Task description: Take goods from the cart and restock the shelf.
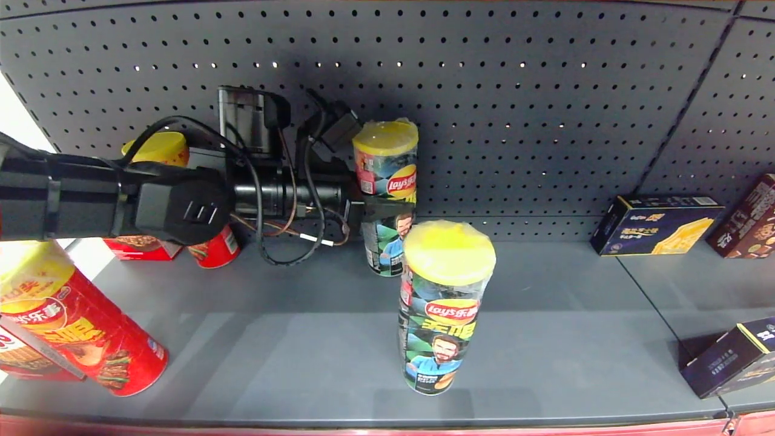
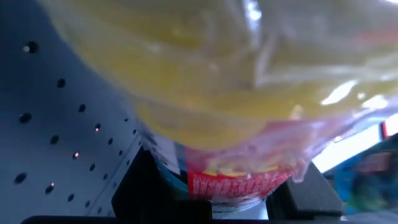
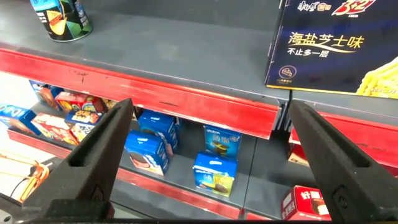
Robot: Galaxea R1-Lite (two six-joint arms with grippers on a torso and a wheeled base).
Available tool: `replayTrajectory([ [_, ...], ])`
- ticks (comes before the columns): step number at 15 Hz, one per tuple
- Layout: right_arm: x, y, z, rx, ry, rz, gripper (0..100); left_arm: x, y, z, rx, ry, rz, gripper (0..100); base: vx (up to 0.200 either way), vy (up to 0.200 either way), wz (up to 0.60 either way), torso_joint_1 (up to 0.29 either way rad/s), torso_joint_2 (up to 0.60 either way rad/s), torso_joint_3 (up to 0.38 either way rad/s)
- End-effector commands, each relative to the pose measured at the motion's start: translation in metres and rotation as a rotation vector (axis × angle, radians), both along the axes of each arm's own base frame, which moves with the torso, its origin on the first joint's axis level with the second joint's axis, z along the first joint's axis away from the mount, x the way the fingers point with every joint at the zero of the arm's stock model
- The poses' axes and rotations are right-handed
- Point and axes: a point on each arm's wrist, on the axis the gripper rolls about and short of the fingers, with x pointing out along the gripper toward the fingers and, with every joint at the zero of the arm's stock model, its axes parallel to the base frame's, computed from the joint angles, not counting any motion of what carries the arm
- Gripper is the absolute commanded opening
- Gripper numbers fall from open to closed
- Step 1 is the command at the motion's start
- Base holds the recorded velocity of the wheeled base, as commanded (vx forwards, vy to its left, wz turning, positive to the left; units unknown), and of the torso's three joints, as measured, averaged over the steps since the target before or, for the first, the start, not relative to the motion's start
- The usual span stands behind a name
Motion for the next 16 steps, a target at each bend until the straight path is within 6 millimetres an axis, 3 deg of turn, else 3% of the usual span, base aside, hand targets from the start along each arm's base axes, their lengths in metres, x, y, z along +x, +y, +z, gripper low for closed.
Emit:
replayTrajectory([
  [1,0.000,0.000,0.000,-0.001,0.002,0.001,100,0.009,-0.004,-0.012,0.012,0.019,-0.002,0,0.000,0.000,0.00,0.000,0.00,0.000],
  [8,0.000,0.000,0.000,0.000,0.000,0.001,100,0.015,-0.008,-0.028,0.035,0.036,-0.012,0,0.000,0.000,0.00,0.000,0.00,0.000],
  [16,0.000,0.000,0.000,-0.001,0.002,0.001,100,0.014,-0.011,-0.030,0.037,0.035,-0.013,0,0.000,0.000,0.00,0.000,0.00,0.000],
])
